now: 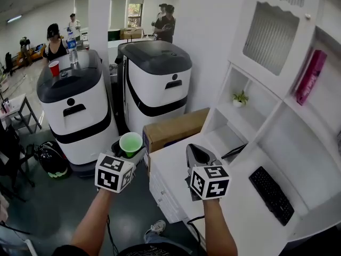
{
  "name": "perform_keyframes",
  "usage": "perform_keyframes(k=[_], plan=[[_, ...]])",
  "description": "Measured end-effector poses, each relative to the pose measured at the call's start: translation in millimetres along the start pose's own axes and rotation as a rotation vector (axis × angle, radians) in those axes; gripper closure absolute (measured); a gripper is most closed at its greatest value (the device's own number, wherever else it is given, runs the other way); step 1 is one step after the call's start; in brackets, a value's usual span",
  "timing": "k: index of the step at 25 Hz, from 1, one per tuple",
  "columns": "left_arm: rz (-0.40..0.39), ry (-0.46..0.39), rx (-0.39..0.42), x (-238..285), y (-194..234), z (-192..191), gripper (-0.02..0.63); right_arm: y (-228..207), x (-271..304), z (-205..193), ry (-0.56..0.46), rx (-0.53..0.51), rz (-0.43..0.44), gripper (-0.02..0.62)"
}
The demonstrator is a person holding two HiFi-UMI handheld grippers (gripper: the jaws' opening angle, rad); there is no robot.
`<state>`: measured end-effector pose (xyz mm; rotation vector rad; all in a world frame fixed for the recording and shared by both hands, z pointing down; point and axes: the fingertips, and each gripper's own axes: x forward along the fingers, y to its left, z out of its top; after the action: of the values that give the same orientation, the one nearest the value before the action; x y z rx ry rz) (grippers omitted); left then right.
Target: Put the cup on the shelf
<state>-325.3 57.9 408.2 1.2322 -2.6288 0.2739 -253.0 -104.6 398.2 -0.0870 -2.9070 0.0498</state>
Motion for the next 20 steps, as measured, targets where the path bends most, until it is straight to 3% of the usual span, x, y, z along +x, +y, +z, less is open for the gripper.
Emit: perform_keyframes(k=[12,20], plan=[[-0.146,0.001,0.071,123,-16,42,0.296,-99,38,22,-0.051,0.09,-0.14,0.571],[-0.268,-0.019,0.112,195,-55,67,0.296,-159,34,18,-0.06,0.131,-0.262,0.571]])
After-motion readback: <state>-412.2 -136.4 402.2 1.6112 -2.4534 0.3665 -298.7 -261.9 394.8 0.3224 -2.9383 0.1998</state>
